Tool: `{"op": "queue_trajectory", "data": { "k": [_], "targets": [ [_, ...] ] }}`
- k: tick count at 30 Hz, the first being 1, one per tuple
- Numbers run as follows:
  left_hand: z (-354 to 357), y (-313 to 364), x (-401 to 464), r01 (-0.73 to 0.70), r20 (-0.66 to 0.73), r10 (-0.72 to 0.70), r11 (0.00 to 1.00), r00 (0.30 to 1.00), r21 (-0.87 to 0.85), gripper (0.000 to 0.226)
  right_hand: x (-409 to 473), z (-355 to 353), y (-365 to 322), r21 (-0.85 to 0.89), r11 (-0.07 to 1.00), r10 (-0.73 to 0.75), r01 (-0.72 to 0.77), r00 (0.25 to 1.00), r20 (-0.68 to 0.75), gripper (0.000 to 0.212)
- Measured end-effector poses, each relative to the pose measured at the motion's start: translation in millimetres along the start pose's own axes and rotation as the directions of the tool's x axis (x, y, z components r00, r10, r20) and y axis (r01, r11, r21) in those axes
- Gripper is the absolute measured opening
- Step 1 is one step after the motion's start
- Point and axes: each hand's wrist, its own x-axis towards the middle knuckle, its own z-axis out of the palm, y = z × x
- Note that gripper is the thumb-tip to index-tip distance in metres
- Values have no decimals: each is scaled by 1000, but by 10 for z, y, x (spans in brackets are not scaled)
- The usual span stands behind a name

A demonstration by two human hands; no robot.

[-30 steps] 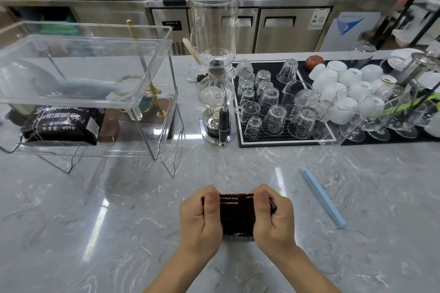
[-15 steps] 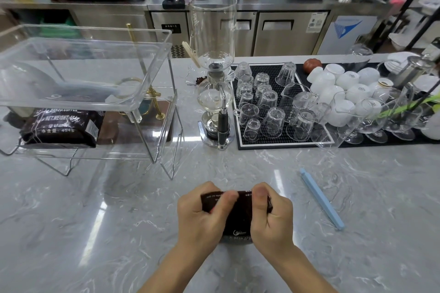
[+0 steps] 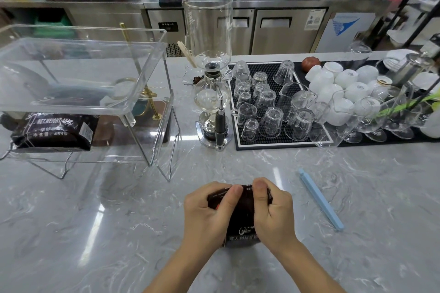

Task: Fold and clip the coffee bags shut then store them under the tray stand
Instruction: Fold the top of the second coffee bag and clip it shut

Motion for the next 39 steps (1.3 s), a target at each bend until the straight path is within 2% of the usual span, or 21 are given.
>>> {"op": "queue_trajectory", "data": {
  "k": [4, 7, 12, 14, 16, 19, 23, 26, 35, 36, 39],
  "targets": [
    [-2, -37, 36, -26, 18, 27, 999, 999, -22, 21, 31, 9, 4, 76, 996, 42, -44, 999, 22, 41],
    [-21, -58, 46, -46, 18, 46, 999, 999, -26, 29, 36, 4, 2, 128, 989, 70, -76, 996, 56, 56],
    [16, -68, 40, -28, -50, 25, 998, 998, -60, 53, 50, -3, 23, 168, 982, 74, -82, 996, 53, 75],
    [27, -77, 35, -33, -71, 28, 997, 997, -66, 56, 49, 5, 19, 180, 978, 94, -102, 994, 50, 69],
    [35, -104, 36, -45, -84, 39, 997, 996, -69, 55, 59, 10, 16, 206, 970, 125, -129, 992, 35, 53],
    [29, -121, 45, -40, -75, 35, 997, 997, -65, 51, 77, 18, 12, 257, 954, 155, -155, 988, 21, 49],
    [7, -106, 42, -17, 40, 16, 1000, 999, 16, 4, 80, 11, 27, 323, 923, 210, -210, 977, 36, 53],
    [-4, -128, 39, 0, 88, -1, 1000, 996, 13, 12, 96, 8, 37, 356, 904, 232, -237, 971, 59, 59],
    [7, -178, 90, 80, 93, -76, 996, 993, -31, 23, 138, -110, 100, 406, 879, 241, -250, 968, 74, 65],
    [11, -184, 95, 91, 92, -88, 995, 992, -29, 25, 118, -164, 127, 405, 884, 228, -233, 972, 61, 61],
    [16, -193, 105, 109, 90, -107, 994, 990, -15, 28, 65, -378, 285, 314, 930, 208, -190, 978, -25, 30]
  ]
}}
